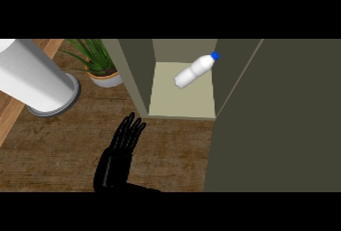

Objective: Pick up the bottled water, place it into the cabinet and close the cabinet

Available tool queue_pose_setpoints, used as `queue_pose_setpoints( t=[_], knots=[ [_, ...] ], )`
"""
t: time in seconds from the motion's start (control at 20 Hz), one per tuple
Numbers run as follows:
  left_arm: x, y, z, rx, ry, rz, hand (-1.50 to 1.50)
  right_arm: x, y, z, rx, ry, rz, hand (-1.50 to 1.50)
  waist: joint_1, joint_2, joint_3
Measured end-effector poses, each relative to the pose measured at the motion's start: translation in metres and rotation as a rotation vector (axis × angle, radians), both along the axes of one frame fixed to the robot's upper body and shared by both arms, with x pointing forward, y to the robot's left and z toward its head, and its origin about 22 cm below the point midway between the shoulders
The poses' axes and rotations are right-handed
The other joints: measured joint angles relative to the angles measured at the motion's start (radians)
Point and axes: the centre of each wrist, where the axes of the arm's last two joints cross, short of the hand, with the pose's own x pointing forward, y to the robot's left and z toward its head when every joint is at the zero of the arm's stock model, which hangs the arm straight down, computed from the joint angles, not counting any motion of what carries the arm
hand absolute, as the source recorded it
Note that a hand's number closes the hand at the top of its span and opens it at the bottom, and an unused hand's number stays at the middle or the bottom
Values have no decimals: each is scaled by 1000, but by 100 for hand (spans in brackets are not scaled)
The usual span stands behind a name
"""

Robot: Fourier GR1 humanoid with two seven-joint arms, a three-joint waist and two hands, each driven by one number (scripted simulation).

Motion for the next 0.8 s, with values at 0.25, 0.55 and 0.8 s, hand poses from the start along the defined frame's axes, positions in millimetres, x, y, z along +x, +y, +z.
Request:
queue_pose_setpoints(
  t=[0.25,0.55,0.8],
  knots=[
    [-29,34,-1,15,-23,-9,-150,8,-5,3,-60,-26,168,150,12,-1,-2],
    [-51,86,7,39,-52,9,-150,18,-1,7,-98,-53,264,150,23,1,-5],
    [-70,122,14,46,-70,6,-150,24,11,9,-88,-50,264,150,34,10,-7]
  ],
)
